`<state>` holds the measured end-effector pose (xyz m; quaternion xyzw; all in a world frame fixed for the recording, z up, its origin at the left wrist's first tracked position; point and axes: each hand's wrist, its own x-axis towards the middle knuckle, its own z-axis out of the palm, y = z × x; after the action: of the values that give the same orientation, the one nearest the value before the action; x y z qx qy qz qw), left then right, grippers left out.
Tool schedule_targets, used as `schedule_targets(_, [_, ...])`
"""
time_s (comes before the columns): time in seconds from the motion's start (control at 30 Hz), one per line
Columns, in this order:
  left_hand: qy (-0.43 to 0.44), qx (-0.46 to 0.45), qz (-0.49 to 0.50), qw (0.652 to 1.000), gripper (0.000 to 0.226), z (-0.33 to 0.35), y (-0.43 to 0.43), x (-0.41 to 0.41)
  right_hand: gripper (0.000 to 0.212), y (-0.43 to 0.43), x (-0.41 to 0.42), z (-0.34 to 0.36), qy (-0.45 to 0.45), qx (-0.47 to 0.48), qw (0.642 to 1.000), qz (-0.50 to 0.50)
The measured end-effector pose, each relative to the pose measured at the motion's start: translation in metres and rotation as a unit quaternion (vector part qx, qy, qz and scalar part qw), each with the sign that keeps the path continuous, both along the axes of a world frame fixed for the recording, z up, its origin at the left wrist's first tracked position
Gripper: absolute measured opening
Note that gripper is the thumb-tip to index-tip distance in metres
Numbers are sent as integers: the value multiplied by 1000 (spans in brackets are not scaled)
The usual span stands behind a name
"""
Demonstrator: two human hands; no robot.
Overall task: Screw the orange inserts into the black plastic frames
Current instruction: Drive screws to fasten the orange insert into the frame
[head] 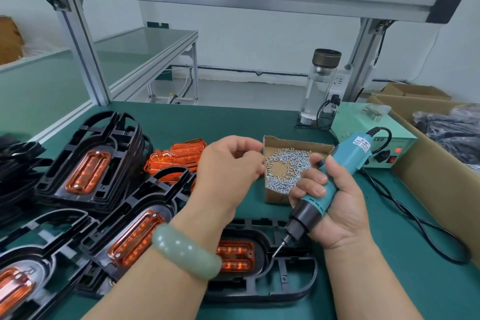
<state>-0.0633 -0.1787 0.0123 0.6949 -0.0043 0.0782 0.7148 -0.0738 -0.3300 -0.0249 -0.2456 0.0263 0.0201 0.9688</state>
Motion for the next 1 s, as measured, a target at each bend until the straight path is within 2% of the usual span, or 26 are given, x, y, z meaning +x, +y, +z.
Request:
schedule_targets(0.17, [22, -132, 12, 991, 23, -8, 29, -44, 9, 6, -3, 4, -2, 6, 999, -45])
schedule_targets(0.27, [43, -178, 12, 983, 19, -15, 36, -70, 8, 13, -7, 7, 0, 12, 995, -97])
schedule_targets(0.33, [64, -189, 18, 980, 24, -20, 40, -82, 7, 18, -11, 11, 4, 13, 991, -130])
schedule_targets(0.43, [87, -175, 23, 980, 9, -27, 42, -91, 10, 23, -16, 20, 10, 17, 985, -169])
schedule_targets(0.53, [116, -189, 18, 975, 14, -30, 41, -98, 13, 27, -28, 24, 15, 19, 980, -199])
schedule_targets(0.6, [143, -218, -10, 965, 11, -29, 40, -103, 12, 31, -39, 24, 19, 24, 976, -215])
schedule_targets(0.77, [212, -297, -90, 927, 31, -31, 42, -114, 12, 39, -65, 23, 25, 42, 970, -239])
schedule_targets(0.9, [245, -343, -126, 898, 15, -32, 43, -119, 14, 44, -79, 23, 30, 22, 965, -261])
schedule_targets(1.0, [255, -361, -149, 884, 14, -33, 45, -120, 12, 47, -86, 24, 26, 10, 962, -271])
